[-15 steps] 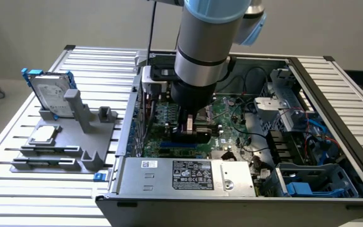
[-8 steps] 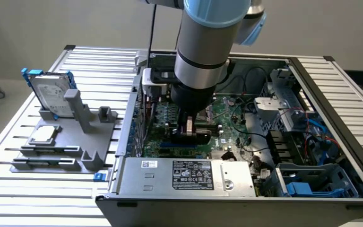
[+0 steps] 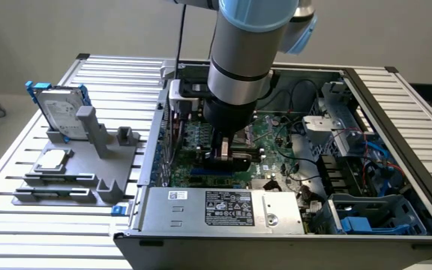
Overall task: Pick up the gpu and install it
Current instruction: 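Insert the gpu into the slot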
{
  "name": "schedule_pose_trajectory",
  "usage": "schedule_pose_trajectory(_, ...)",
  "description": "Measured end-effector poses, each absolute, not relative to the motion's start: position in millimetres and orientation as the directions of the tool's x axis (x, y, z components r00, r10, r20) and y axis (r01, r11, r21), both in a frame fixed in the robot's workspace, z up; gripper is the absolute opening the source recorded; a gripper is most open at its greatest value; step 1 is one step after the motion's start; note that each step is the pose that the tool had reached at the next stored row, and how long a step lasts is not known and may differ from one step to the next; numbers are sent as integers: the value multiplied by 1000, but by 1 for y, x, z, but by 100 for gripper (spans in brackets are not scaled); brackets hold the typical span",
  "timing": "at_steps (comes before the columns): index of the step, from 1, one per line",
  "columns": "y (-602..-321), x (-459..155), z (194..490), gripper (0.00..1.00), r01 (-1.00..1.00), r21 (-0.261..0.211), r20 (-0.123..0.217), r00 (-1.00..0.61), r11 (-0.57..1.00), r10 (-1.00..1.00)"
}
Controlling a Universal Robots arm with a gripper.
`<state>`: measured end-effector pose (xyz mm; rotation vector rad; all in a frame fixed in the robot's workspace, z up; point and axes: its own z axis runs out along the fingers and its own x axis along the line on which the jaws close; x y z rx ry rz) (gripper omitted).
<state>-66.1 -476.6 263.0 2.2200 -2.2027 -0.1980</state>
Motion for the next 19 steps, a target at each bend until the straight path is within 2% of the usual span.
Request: schedule_pose_trajectory(19,-476,-66,263,26,-995,100,-75,-32,25,-997)
